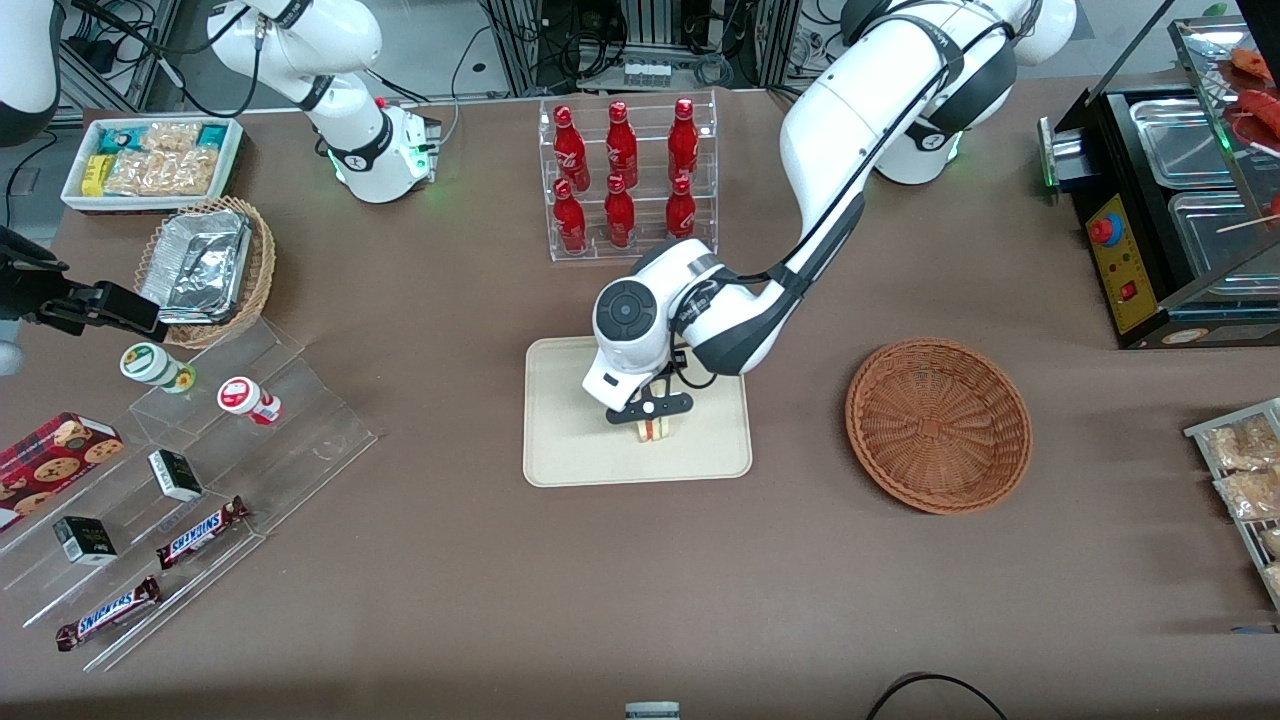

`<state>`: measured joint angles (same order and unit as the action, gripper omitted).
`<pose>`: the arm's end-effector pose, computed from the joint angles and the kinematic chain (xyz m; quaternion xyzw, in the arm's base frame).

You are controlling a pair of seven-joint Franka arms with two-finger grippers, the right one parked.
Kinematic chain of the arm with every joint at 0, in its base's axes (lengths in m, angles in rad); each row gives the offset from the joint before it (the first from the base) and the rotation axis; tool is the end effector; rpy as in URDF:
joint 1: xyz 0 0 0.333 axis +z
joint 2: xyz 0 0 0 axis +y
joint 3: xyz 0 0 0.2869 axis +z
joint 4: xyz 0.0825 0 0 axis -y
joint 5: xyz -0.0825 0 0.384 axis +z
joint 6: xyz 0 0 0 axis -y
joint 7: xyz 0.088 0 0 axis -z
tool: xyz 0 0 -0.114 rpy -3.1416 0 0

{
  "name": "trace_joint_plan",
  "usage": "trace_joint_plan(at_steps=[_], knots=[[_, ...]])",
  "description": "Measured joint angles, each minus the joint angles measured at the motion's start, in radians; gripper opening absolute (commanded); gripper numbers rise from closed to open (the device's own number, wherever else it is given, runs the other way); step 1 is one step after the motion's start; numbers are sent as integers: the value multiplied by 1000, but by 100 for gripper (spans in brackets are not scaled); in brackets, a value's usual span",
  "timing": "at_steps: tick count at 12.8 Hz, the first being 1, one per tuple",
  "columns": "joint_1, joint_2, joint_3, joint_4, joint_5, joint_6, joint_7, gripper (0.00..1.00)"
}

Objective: Place sandwich from basket to tray
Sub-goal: 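Carry the sandwich with the left gripper over the cream tray, then lower the sandwich onto the tray and open the left gripper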

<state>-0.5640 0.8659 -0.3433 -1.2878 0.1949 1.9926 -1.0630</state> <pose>0.4863 -0.5194 0.2099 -0.9940 -0.0816 0.0698 0.0212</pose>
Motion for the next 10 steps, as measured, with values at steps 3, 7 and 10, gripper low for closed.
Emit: trace_joint_plan(at_steps=[3,7,10], knots=[[-8,10,0,14,1,1,-8,100],[-7,7,0,69,1,-13,-11,100],[-7,-21,0,108,1,-54,-11,100]])
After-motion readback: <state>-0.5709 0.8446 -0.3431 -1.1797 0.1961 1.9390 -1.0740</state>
